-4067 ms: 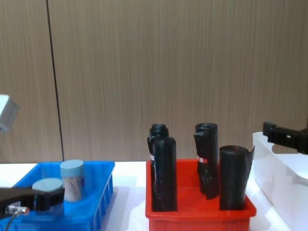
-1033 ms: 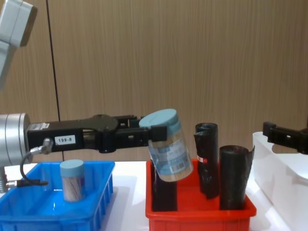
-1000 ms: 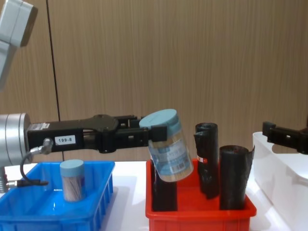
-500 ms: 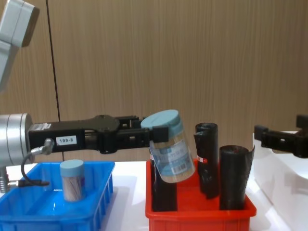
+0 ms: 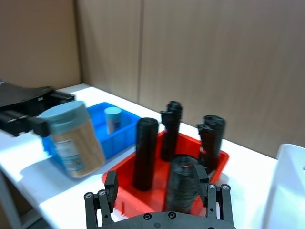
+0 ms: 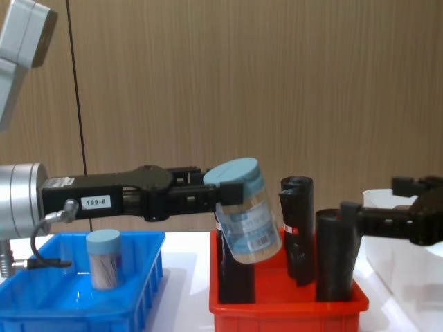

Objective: Pick the cotton swabs from the blue box and place them into the white box.

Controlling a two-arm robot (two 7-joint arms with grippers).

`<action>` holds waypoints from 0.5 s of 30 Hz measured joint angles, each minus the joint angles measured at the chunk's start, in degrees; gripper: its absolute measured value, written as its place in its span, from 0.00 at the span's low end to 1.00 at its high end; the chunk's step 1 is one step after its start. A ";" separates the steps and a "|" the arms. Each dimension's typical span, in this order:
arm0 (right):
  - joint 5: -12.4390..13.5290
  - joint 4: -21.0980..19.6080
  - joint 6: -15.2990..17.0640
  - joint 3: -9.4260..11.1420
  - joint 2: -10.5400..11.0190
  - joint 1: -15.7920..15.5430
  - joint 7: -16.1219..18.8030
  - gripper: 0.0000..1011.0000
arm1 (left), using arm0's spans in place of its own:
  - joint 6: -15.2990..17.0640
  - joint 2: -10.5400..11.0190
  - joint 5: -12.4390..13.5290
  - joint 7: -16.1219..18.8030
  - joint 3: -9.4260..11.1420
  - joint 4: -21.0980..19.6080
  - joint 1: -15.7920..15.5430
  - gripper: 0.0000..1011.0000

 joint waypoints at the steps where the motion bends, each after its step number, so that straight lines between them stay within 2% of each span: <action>1: -0.11 0.01 0.15 -0.03 0.09 0.14 0.64 0.99 | 0.00 -0.01 0.00 -0.01 0.01 0.01 -0.01 0.65; 8: -1.68 0.88 1.75 -0.78 0.43 2.12 7.72 0.99 | -0.01 -0.02 0.00 -0.05 0.01 0.04 -0.05 0.65; 15: -3.87 2.36 2.91 -1.94 -0.38 4.73 13.22 0.99 | -0.01 -0.02 0.00 -0.09 0.01 0.08 -0.07 0.65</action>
